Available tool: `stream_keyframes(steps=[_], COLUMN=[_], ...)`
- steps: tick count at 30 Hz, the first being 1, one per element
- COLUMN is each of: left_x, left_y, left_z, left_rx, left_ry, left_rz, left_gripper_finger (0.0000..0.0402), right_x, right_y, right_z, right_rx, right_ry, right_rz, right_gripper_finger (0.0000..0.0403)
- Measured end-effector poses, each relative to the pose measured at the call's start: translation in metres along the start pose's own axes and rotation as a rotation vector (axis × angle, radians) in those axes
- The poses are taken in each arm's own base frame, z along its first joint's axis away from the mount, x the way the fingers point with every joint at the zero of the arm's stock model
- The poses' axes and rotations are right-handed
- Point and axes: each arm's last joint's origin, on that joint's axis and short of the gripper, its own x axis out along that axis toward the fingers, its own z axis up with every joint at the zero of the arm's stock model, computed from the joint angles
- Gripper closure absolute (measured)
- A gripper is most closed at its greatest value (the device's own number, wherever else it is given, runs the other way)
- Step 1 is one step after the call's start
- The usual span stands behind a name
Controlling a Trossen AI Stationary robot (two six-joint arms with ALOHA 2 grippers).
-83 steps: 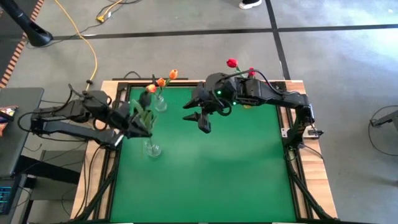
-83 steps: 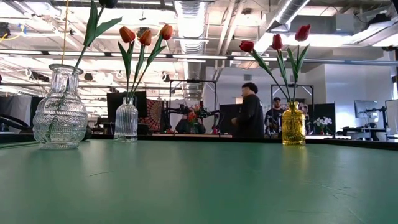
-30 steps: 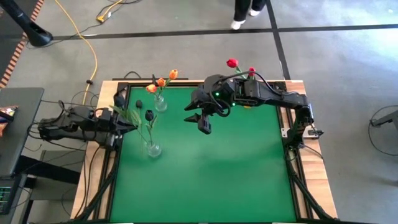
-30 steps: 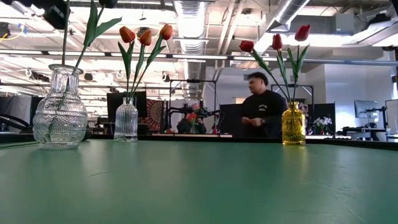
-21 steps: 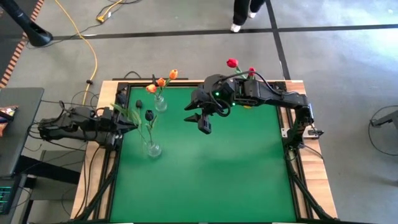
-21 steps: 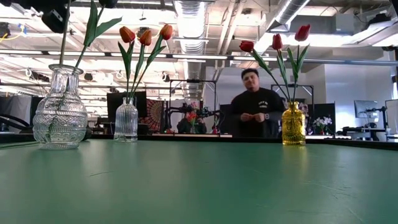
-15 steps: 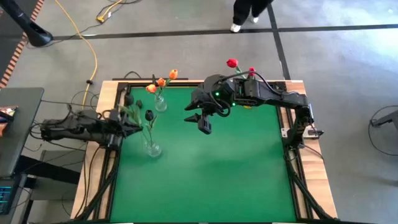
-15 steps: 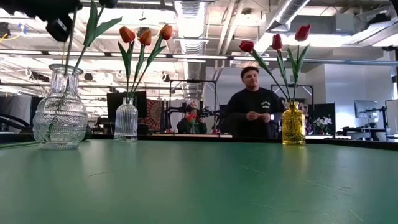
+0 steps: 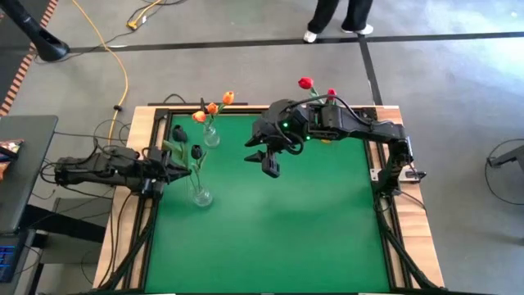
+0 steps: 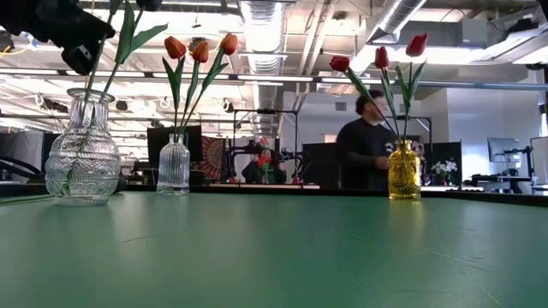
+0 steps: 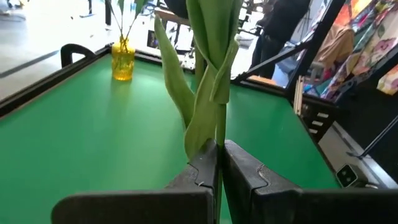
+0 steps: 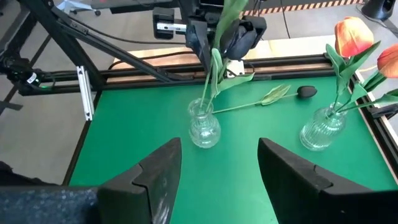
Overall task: Sort flowers into vase by color
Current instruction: Put the right black flower into the bottom transparent vase
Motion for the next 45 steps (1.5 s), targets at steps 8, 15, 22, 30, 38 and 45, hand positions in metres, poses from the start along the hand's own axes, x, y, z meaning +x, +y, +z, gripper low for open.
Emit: stream_keyframes(steps=[8, 15, 22, 30, 38, 45], left_x=[0.0, 0.0, 0.0, 0.017, 0.022, 0.022], left_y=[0.0, 0.002, 0.002, 0.007, 0.009, 0.01], left_z=[0.0, -0.001, -0.001, -0.026, -0.033, -0.037], left_rx=[-0.026, -0.033, -0.033, -0.075, -0.092, -0.11], left_ry=[0.0, 0.0, -0.002, 0.04, 0.034, 0.068], left_rz=[0.005, 0.045, 0.063, 0.07, 0.077, 0.085], left_gripper_finger=[0.0401, 0.0401, 0.0401, 0.0401, 0.0401, 0.0381], right_x=[0.0, 0.0, 0.0, 0.001, 0.001, 0.001], right_y=[0.0, 0.0, 0.002, 0.011, 0.02, 0.02], right_z=[0.0, 0.0, -0.002, -0.003, -0.004, -0.006], right_rx=[0.0, 0.002, 0.003, -0.028, -0.084, -0.082], right_ry=[0.002, 0.003, 0.02, 0.023, 0.032, 0.051], right_rz=[0.0, 0.0, 0.003, 0.022, 0.044, 0.042], right_gripper_finger=[0.0165, 0.0165, 0.0165, 0.0165, 0.0165, 0.0165])
